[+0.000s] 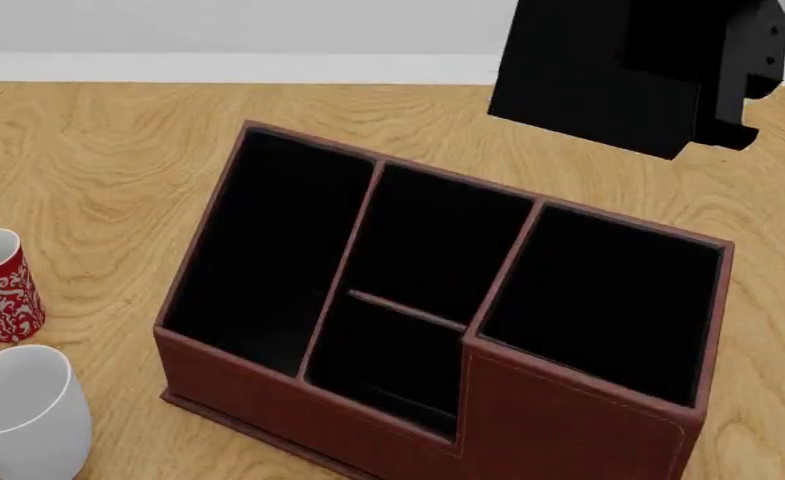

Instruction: Pick up the book and place it in the right compartment of the caddy.

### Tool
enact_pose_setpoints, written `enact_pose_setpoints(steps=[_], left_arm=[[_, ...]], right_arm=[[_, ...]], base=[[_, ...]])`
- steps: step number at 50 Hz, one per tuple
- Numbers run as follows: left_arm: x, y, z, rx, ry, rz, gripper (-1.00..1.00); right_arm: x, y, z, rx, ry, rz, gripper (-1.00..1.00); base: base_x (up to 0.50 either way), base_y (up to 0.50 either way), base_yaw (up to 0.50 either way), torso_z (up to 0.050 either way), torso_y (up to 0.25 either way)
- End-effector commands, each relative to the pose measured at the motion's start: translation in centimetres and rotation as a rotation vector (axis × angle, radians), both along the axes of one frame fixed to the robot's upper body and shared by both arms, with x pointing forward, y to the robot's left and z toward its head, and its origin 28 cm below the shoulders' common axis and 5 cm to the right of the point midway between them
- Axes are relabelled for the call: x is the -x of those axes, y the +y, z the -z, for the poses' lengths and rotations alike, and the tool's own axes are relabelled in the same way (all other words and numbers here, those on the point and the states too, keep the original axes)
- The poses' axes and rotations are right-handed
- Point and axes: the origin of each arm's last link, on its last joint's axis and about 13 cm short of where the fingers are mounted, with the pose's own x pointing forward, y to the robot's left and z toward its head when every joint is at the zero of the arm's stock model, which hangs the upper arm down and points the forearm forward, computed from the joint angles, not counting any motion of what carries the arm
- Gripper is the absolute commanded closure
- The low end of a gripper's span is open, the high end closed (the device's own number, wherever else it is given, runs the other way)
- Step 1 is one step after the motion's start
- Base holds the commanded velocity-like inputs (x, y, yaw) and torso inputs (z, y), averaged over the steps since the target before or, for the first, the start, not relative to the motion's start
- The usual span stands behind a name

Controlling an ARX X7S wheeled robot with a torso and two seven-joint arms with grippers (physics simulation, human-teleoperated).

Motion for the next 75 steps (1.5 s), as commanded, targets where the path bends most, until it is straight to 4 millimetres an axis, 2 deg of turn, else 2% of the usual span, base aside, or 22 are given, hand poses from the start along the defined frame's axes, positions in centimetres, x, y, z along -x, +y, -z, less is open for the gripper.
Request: enact_pose_setpoints(steps=[1,27,75], left_arm=[[-0.2,0.0,0.2,0.005,0.003,0.007,-1.0],[-0.5,-0.1,0.1,-0.008,0.016,0.01,-1.0],[-0.8,-0.1,0.5,-0.012,0.039,-0.001,-1.0]], right_arm=[[0.6,-0.9,1.7,0.052,0.021,0.026,1.0],[-0.7,-1.2,7.3,0.034,0.118,0.004,1.0],[-2.9,-1.1,12.9,0.074,0.193,-0.009,1.0]], base=[[0.0,0.0,0.0,0.0,0.0],[0.0,0.0,0.0,0.001,0.001],[0.0,0.0,0.0,0.0,0.001]])
